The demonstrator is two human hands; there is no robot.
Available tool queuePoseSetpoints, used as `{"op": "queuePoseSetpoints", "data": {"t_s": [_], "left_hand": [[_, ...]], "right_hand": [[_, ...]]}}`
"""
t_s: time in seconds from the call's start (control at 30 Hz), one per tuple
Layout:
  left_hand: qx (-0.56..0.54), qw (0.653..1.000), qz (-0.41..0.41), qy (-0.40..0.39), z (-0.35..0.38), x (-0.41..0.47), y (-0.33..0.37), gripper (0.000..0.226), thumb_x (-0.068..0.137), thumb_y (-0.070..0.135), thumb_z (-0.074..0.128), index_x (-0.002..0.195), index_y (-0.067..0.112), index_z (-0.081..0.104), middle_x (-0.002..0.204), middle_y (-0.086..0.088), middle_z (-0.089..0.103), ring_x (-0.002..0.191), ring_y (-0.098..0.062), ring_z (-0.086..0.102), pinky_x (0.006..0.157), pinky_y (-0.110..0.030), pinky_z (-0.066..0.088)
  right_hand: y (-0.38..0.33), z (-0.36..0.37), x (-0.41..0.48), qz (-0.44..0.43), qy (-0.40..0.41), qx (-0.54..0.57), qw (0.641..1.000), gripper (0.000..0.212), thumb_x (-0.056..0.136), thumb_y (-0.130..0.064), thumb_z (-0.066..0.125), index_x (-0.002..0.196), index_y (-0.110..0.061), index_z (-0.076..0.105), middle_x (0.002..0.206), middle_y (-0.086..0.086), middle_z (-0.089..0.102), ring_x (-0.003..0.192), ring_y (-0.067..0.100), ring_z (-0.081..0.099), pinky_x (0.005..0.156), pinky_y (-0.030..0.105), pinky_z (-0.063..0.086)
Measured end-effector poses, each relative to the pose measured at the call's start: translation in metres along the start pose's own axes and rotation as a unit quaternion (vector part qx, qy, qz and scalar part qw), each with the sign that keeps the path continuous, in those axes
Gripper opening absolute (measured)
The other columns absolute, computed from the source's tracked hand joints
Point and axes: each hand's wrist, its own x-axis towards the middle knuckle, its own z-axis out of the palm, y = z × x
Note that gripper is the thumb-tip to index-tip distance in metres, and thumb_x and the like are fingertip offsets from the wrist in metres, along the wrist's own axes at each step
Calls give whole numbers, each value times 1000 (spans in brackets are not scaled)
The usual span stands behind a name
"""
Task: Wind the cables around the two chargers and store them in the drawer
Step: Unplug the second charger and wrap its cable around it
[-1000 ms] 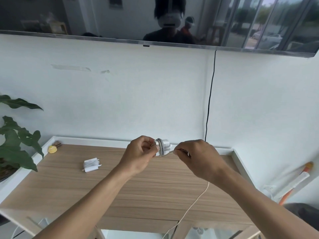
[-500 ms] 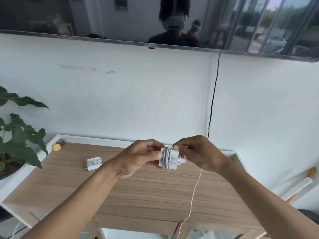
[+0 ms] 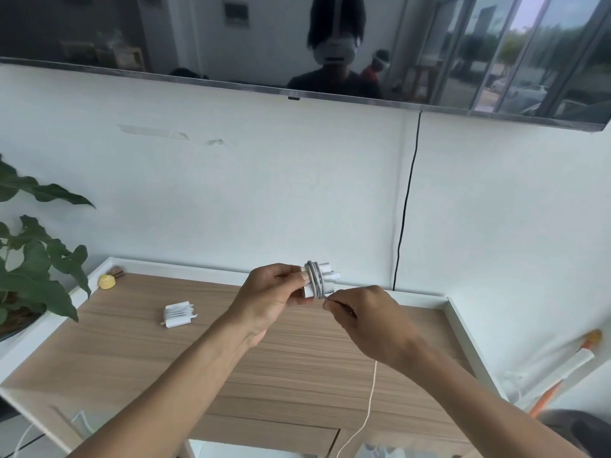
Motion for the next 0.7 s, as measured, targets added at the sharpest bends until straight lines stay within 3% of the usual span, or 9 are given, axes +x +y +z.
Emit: {"op": "queuePoseSetpoints", "data": {"t_s": [0.07,0.17,0.27,0.37,0.53,0.63,0.7], "left_hand": [[67,997,23,35,3,1,-4,10,89,6,64,95,-1,66,89,-21,71,77,-24,71,78,-35,60],[116,992,27,40,1,0,-6,4,88,8,66,91,5,65,84,-15,69,69,-17,68,65,-21,56],[139,990,19,-31,-7,-4,-6,4,88,5,65,92,5,65,85,-13,67,72,-16,67,68,-26,57],[140,984,15,-107,-11,-8,-5,11,88,2,65,98,-2,63,90,-14,66,82,-21,65,74,-34,58],[39,980,-4,-198,-16,-14,7,13,86,5,63,98,0,63,88,-7,70,82,-18,68,71,-30,57],[-14,976,-22,-216,-19,-15,11,29,82,11,61,106,-6,61,93,-12,71,85,-24,68,72,-32,56],[-36,976,-33,-211,-20,-14,11,40,82,13,60,113,-14,57,99,-18,69,89,-28,67,75,-33,57]], "right_hand": [[-5,-4,0,-7,-18,-41,999,35,96,-31,47,63,-20,40,55,-3,42,57,24,38,54,32,32],[-11,-15,0,1,-30,-56,998,35,94,-30,48,60,-22,41,56,-3,44,58,22,40,55,31,34],[-11,-28,3,-2,-28,-56,998,21,92,-28,52,75,-21,62,67,-4,60,63,18,51,60,30,43],[-12,-41,8,0,-35,-19,999,11,89,-31,60,84,-26,68,73,-7,66,60,7,52,58,21,41],[-8,-49,15,35,-30,147,988,11,87,-29,67,76,-28,70,63,3,63,49,12,42,49,21,37],[-5,-45,17,50,-33,280,958,15,87,-26,66,74,-22,71,60,-6,61,45,8,42,48,19,35],[-5,-41,19,54,-28,351,934,18,85,-31,64,76,-17,71,62,-3,57,46,14,37,47,23,32]]}}
